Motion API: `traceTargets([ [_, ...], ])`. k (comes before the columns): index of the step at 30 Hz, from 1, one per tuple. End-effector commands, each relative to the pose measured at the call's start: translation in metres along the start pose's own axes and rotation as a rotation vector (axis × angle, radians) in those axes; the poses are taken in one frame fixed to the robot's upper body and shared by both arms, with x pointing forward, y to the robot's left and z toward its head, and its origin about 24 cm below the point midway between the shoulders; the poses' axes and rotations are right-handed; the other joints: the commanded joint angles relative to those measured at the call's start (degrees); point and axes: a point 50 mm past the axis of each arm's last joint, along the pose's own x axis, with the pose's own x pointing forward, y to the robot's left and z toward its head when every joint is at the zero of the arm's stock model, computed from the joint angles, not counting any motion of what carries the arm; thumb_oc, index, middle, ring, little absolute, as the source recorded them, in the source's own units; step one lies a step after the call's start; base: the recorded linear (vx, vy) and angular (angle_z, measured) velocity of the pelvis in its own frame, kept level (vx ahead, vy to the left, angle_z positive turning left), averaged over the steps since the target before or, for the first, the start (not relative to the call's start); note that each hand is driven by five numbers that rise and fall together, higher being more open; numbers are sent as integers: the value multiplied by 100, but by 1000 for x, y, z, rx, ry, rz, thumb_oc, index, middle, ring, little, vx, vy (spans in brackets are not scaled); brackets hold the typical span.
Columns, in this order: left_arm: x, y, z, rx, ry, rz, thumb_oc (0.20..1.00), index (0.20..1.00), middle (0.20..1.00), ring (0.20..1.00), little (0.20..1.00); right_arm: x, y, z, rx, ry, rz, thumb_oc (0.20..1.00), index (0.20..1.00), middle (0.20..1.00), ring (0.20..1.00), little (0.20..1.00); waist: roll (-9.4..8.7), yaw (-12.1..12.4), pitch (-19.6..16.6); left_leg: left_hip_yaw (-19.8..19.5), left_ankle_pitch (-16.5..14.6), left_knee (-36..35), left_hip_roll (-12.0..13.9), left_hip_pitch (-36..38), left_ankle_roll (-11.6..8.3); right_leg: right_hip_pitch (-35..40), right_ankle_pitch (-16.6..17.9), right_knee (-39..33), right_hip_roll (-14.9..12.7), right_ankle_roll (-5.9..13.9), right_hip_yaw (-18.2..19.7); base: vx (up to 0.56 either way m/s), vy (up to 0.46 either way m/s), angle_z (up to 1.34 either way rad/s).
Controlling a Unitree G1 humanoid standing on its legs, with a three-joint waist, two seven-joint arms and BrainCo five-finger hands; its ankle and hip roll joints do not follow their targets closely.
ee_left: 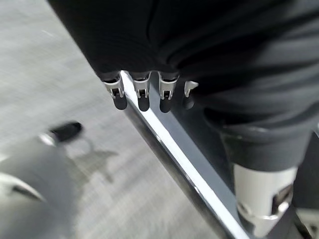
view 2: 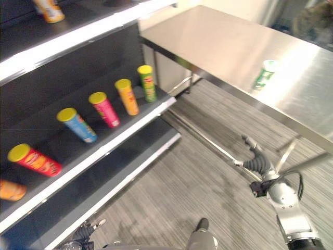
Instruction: Put the goods on the table back onto the shelves and tidy them up.
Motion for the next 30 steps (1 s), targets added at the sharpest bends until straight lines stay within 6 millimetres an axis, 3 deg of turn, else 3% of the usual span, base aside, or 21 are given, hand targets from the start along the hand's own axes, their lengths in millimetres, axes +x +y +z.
traceTargets([
  [1,3,27,23,-7,-96,66,1000,1000,1000,1000,1000,6,-3,33,56,-184,-28,1000,1000,1000,1000,1000,41,26,85,195,-874,-257,-598,-561,581,569,-647,-346,65,544,-342,0,0,-37],
  [2,3,27,23,-7,-96,66,1000,1000,1000,1000,1000,6,-3,33,56,-184,-28,1000,1000,1000,1000,1000,41,26,85,195,-874,-257,-598,-561,581,569,-647,-346,65,544,-342,251,-186,-16],
  [3,1,15,12,34,-62,16,1000,1000,1000,1000,1000,12,-11,60,122,-322,-59,1000,1000,1000,1000,1000,118,196,46,-258,-1236,-709,-1882,-752,921,680,-645,-543,499,520,147,298,-199,4],
  [5,1,12,5,55,-33,6,1000,1000,1000,1000,1000,14,-13,72,168,-387,-79,1000,1000,1000,1000,1000,167,259,44,-388,-1053,-857,-2263,-1010,973,761,-643,-608,680,507,304,278,-175,-114],
  [6,1,10,0,65,-10,1,1000,1000,1000,1000,1000,14,-18,87,201,-464,-122,1000,1000,1000,1000,1000,224,332,51,-425,-818,-1038,-2496,-1307,973,868,-699,-649,930,466,465,223,-124,-159],
  [8,-1,12,-10,58,29,13,1000,1000,1000,1000,1000,11,-23,98,219,-525,-167,1000,1000,1000,1000,1000,313,399,13,-363,-594,-1261,-2504,-1291,1002,980,-860,-593,1208,385,650,268,-65,-77],
  [12,-3,14,-18,56,64,32,1000,1000,1000,1000,1000,10,-28,92,161,-497,-220,1000,1000,1000,1000,1000,285,349,-83,-370,-459,-1631,-2474,-898,1131,1067,-1050,-406,1263,367,704,258,40,-30],
  [14,-2,19,-17,33,68,55,1000,1000,1000,1000,1000,12,-30,90,119,-480,-265,1000,1000,1000,1000,1000,182,395,-95,-265,-600,-1605,-2419,-689,1302,917,-1261,502,1146,406,659,259,43,-37],
  [17,0,26,-11,33,64,87,1000,1000,1000,1000,1000,11,-27,85,132,-458,-309,1000,1000,1000,1000,1000,123,333,109,-231,-773,-1509,-2352,-401,1460,345,-966,2019,788,758,470,158,-15,-42],
  [18,1,27,-9,32,55,94,1000,1000,1000,1000,1000,11,-26,84,136,-455,-320,1000,1000,1000,1000,1000,118,320,129,-245,-823,-1512,-2315,-315,1472,238,-858,2227,611,782,406,171,-64,4],
  [20,2,28,-4,35,38,93,1000,1000,1000,1000,1000,9,-29,80,126,-433,-353,1000,1000,1000,1000,1000,129,310,96,-387,-920,-1542,-2249,-213,1437,161,-800,2065,336,682,427,220,-115,0],
  [23,3,25,5,59,3,80,1000,1000,1000,1000,1000,4,-42,79,129,-437,-435,1000,1000,1000,1000,1000,131,266,44,-729,-1147,-1494,-2130,-130,1288,96,-593,1090,-126,641,663,252,-227,10],
  [28,4,31,12,64,-26,101,1000,1000,1000,1000,1000,-1,-60,78,103,-434,-537,1000,1000,1000,1000,1000,81,165,38,-1072,-1562,-1455,-1691,286,975,-192,514,-237,-918,1085,728,356,-336,32],
  [30,5,34,17,74,-45,109,1000,1000,1000,1000,1000,-4,-68,76,63,-415,-558,1000,1000,1000,1000,1000,11,111,29,-1162,-1689,-1467,-1497,494,824,-213,858,-414,-1034,1179,738,420,-424,60],
])
